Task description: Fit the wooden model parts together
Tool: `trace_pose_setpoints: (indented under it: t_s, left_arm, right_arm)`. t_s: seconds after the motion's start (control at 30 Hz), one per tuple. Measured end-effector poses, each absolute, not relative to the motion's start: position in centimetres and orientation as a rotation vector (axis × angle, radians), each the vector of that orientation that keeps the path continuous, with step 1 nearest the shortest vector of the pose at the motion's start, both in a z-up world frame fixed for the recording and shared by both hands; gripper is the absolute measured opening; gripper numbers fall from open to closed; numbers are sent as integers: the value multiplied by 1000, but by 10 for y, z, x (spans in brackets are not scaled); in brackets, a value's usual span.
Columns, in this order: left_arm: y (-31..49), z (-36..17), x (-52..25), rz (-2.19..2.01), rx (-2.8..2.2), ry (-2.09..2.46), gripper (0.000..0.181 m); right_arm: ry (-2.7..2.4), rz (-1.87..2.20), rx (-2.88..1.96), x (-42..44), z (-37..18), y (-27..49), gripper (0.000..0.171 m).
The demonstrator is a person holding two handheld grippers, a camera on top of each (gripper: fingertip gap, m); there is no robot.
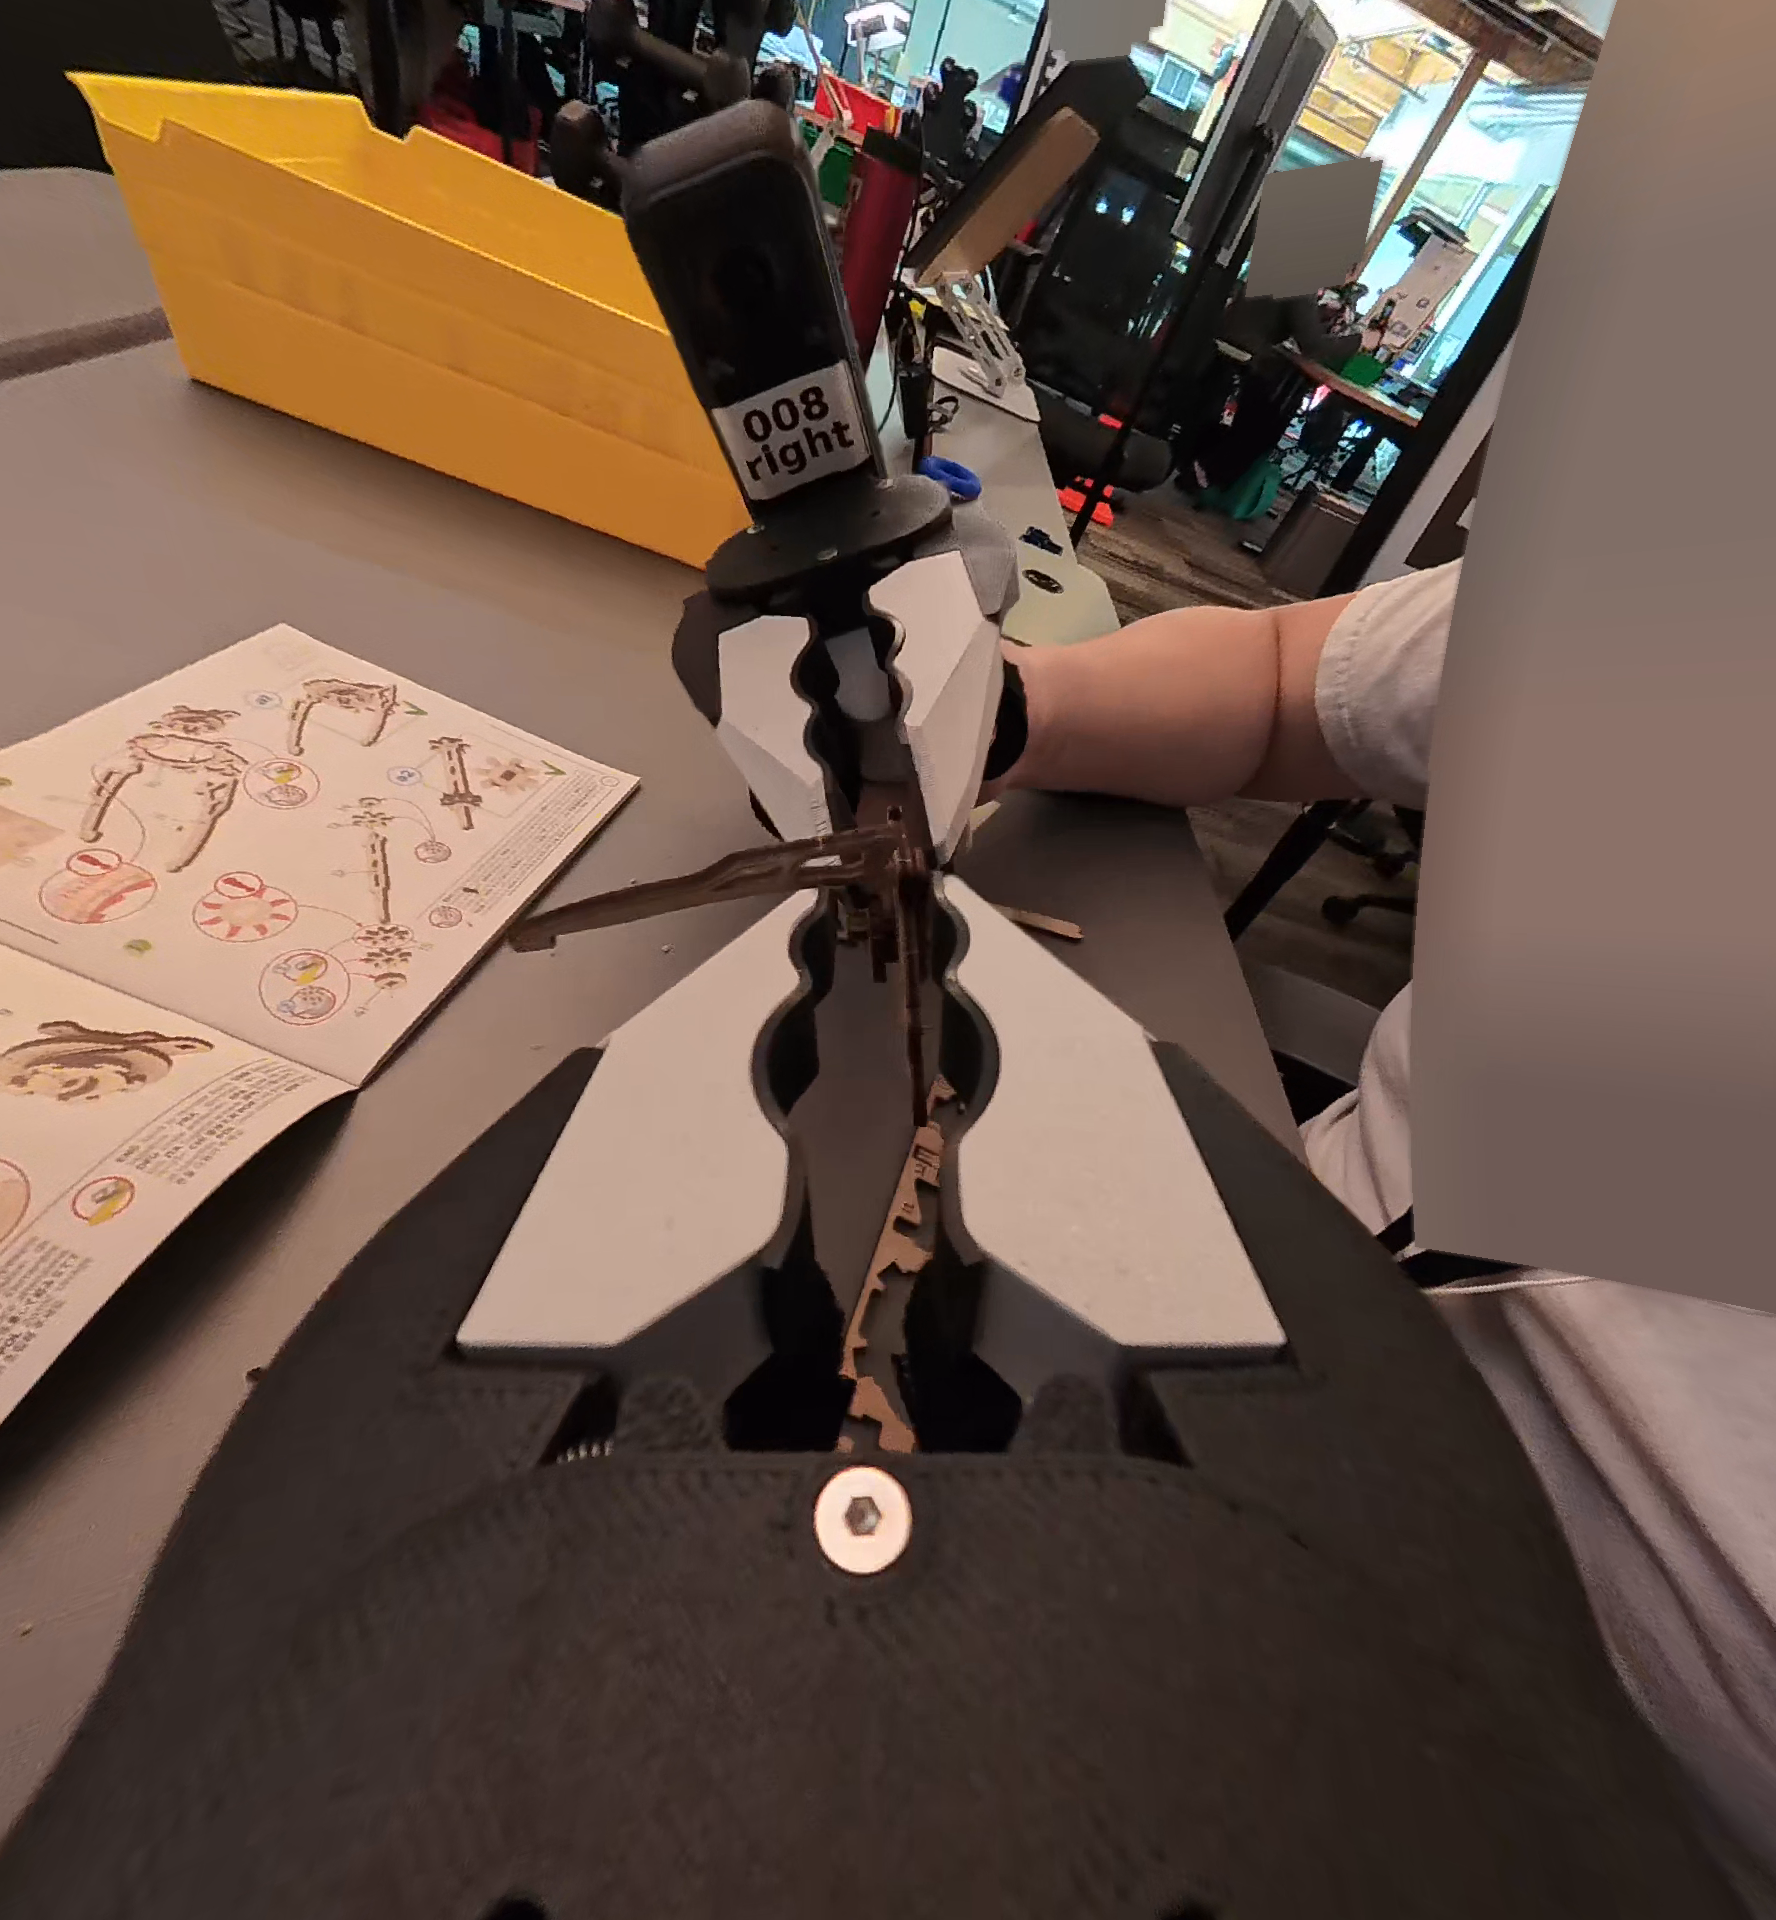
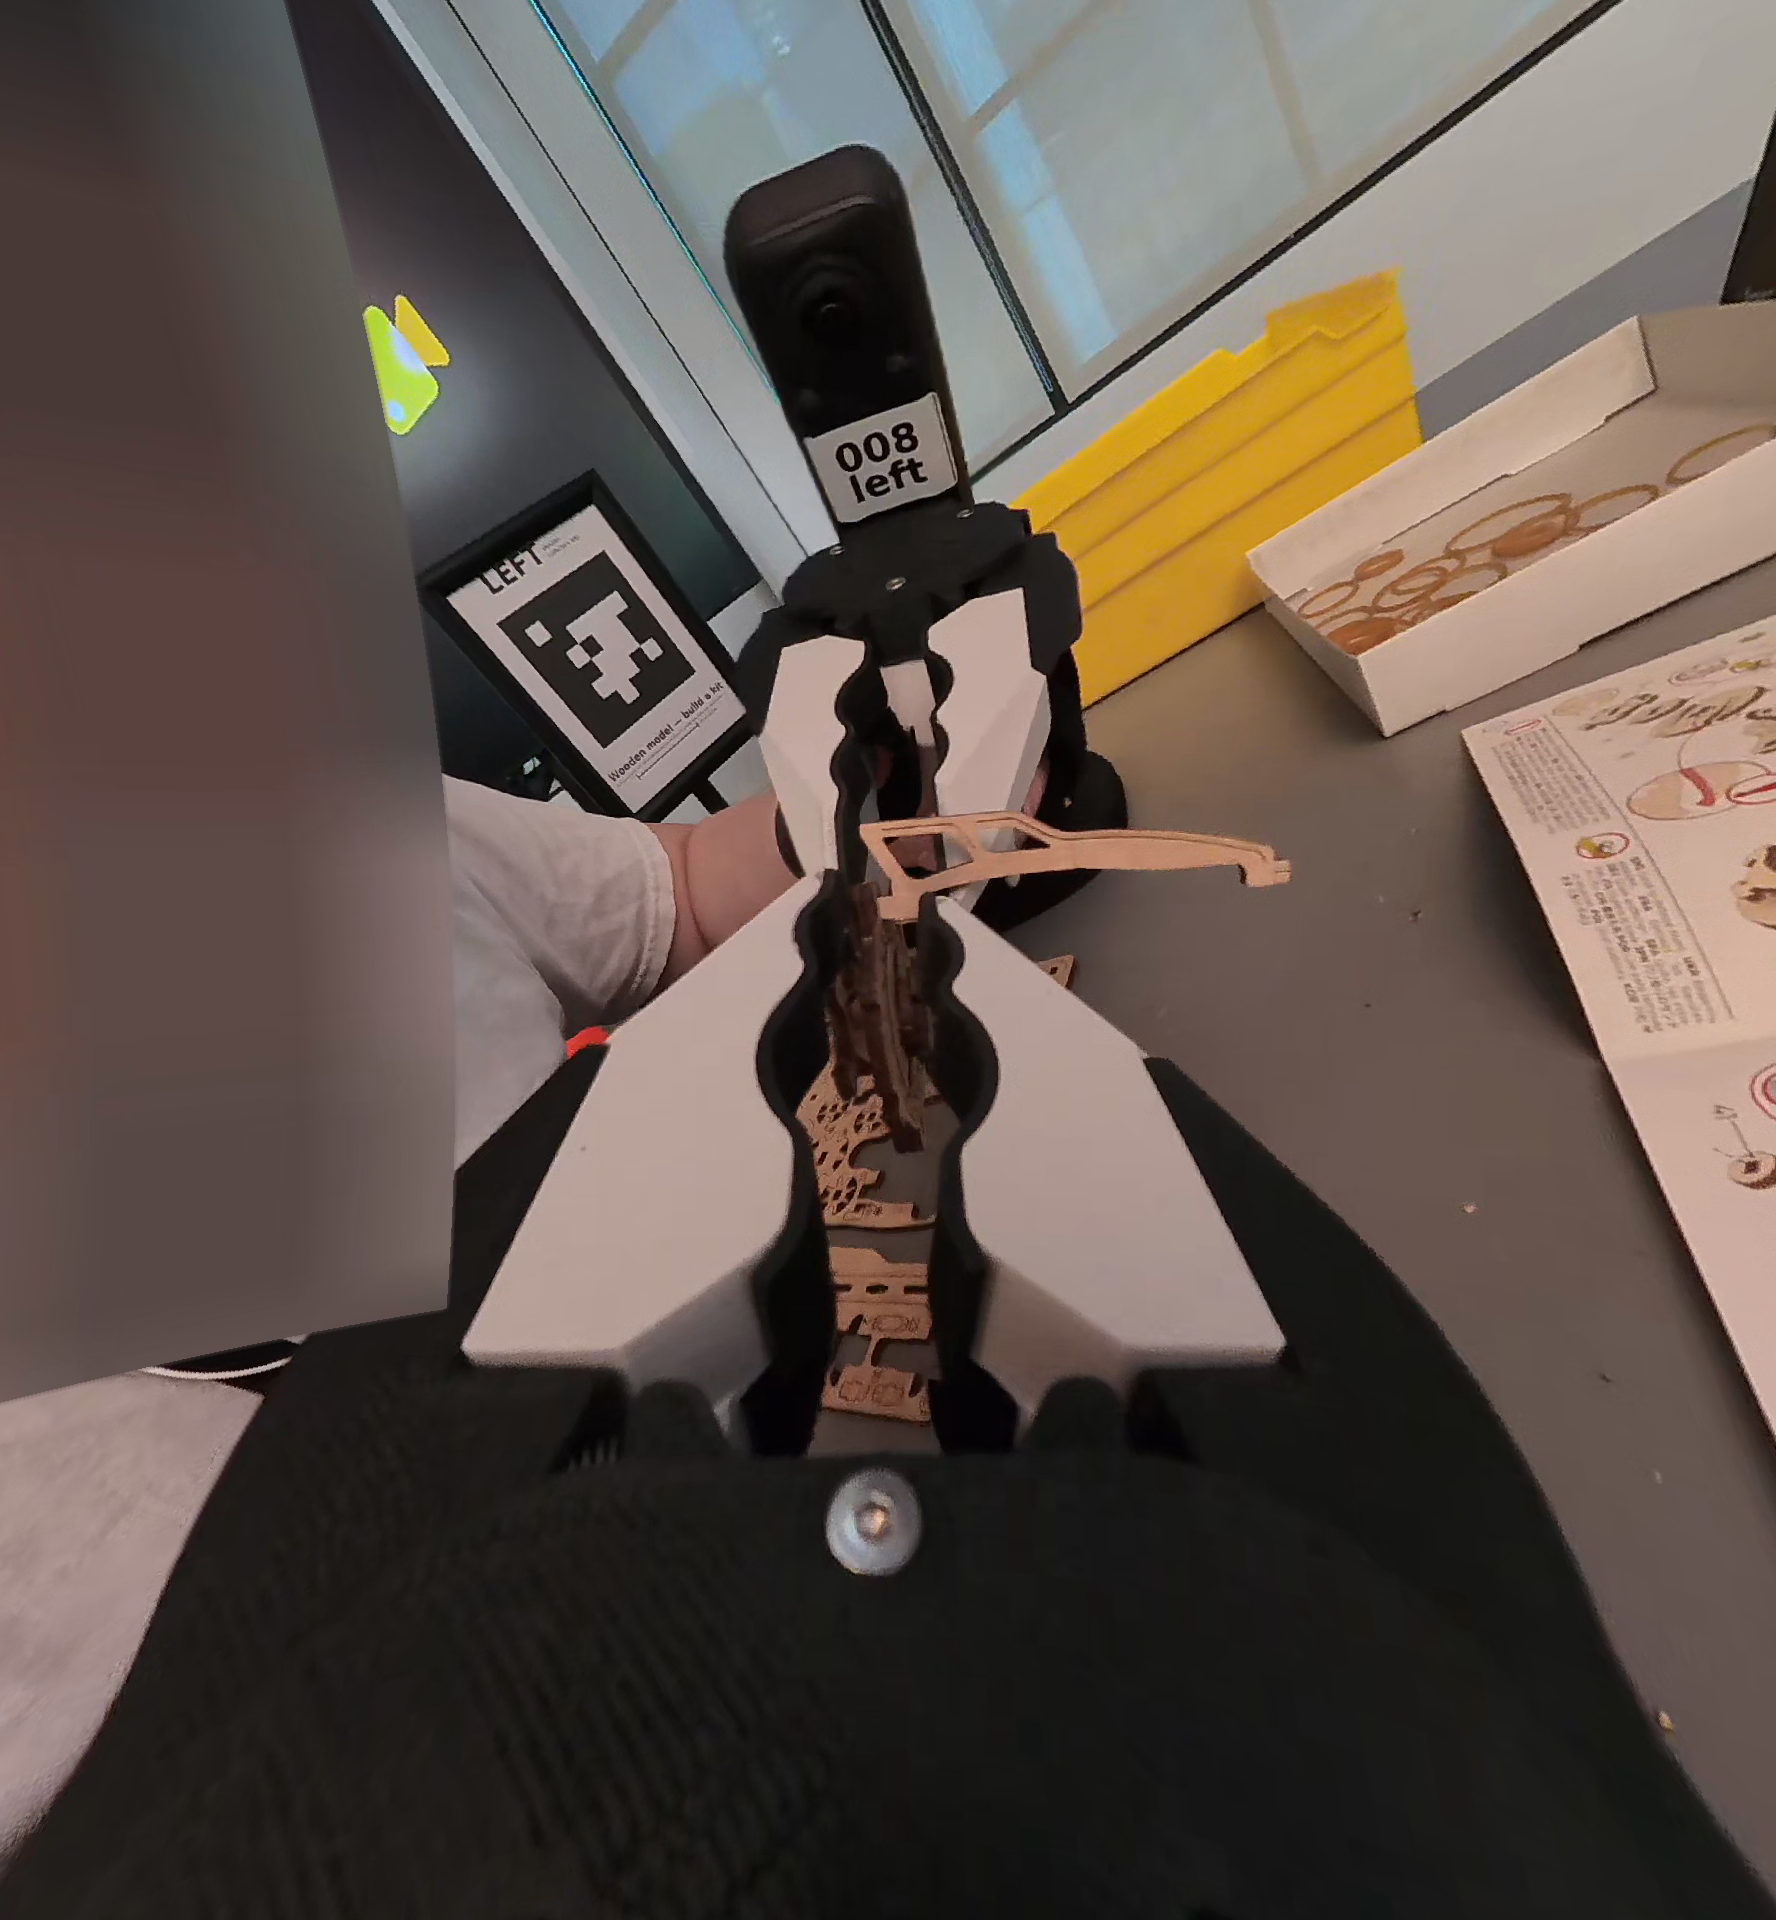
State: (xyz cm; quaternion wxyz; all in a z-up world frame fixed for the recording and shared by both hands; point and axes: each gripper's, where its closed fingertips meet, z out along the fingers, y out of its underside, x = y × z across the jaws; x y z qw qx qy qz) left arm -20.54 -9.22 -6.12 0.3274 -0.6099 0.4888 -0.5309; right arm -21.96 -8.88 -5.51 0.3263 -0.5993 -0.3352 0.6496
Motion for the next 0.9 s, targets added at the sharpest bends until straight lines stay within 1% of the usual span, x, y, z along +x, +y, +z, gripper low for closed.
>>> trace_pose_setpoints:
  t_s: [0.37, 0.57, 0.6, 0.63, 0.7, 0.9]
  left_arm:
    - [-96, -56, -206, -1397, -1577, 1286, 14]
    - [-96, -54, -207, -1429, -1586, 1280, 14]
    - [-97, -52, -207, -1461, -1573, 1268, 13]
    - [-99, -49, -208, -1490, -1560, 1257, 3]
    - [-100, -52, -207, -1479, -1568, 1273, 3]
    - [-98, -61, -204, -1392, -1575, 1302, 3]
  right_arm:
    - [-886, 1685, -1550, -220, -50, -92, 11]
    - [-871, 1828, -1547, -219, -47, -94, 13]
    - [-895, 1815, -1531, -217, -46, -95, 13]
    - [-936, 1764, -1529, -216, -48, -95, 12]
    - [-1008, 1672, -1536, -216, -52, -95, 12]
    - [-1013, 1575, -1574, -217, -58, -90, 11]
